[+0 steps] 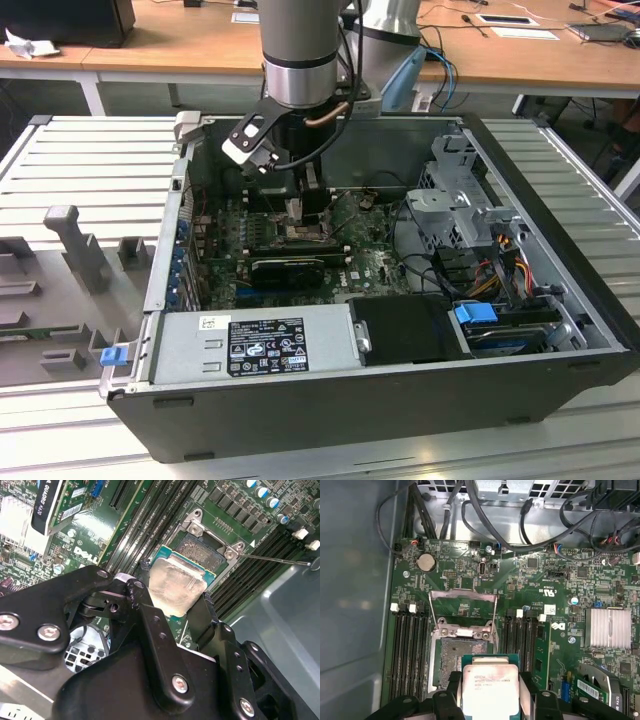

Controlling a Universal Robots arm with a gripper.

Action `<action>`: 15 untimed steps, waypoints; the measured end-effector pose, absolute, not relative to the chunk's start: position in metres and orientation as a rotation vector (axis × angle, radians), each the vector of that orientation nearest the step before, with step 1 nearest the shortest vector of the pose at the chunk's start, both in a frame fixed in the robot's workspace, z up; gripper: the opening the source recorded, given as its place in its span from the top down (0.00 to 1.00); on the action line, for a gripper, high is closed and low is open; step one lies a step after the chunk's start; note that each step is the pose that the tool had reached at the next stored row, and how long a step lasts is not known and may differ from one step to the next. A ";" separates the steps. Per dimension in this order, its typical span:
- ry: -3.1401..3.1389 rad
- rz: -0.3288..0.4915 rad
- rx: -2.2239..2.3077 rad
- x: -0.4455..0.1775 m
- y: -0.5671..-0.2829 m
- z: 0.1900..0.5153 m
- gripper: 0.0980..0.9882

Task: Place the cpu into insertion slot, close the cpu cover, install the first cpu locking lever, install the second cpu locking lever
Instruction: 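Place the cpu into insertion slot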

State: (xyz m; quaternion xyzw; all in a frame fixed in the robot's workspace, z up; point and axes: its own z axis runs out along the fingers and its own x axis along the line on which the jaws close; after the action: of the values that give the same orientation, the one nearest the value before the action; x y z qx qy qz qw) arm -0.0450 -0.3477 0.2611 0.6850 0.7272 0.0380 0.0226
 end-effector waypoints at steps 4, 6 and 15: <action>2.252 0.118 2.122 -0.045 -0.348 0.260 0.50; 2.253 0.118 2.121 -0.045 -0.347 0.257 0.50; 2.168 0.115 2.203 -0.046 -0.346 0.252 0.50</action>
State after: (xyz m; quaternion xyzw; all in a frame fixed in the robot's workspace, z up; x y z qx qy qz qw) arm -0.0455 -0.3464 0.2522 0.7121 0.7007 0.0371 0.0241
